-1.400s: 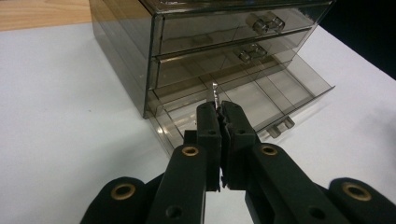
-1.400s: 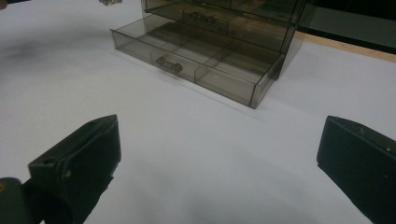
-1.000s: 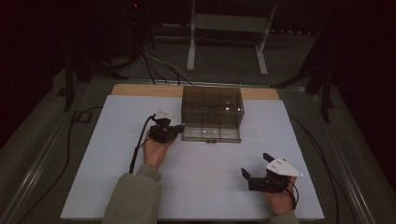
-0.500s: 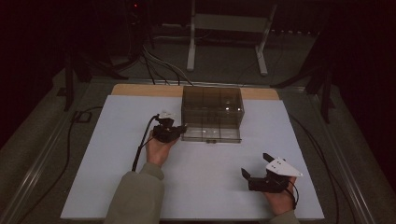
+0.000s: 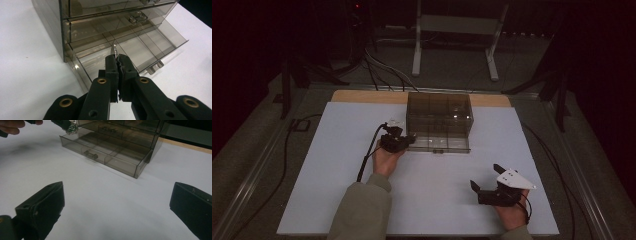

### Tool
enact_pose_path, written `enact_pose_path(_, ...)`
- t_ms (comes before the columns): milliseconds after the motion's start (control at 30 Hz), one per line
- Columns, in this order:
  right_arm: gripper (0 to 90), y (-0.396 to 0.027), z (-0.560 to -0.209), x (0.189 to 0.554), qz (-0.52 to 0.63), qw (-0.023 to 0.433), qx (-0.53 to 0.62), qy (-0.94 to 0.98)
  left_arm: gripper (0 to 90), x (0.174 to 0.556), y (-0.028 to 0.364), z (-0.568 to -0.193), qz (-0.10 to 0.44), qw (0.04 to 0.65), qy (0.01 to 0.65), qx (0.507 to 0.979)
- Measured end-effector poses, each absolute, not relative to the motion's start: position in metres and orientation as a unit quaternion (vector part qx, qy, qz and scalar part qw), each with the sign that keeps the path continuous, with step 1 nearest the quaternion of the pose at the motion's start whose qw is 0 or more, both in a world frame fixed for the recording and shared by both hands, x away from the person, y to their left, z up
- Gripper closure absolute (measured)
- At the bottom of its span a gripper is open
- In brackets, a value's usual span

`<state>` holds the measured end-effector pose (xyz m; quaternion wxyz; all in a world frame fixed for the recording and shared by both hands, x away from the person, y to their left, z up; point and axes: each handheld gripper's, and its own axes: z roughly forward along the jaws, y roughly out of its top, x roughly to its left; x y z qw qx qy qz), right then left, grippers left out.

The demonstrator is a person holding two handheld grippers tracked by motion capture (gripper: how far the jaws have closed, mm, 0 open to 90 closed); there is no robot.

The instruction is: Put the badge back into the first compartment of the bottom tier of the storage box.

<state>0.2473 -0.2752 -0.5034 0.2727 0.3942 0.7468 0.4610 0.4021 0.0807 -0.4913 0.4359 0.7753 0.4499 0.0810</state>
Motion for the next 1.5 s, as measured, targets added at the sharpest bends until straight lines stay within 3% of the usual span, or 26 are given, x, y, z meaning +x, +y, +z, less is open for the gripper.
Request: enact_pose_path(1500,0.3,-0.273,-0.504,0.25,0.461,0.27,0.39,0.75,88.5,0.408,0.062,-0.509,0.072,0.419,0.464,0.777)
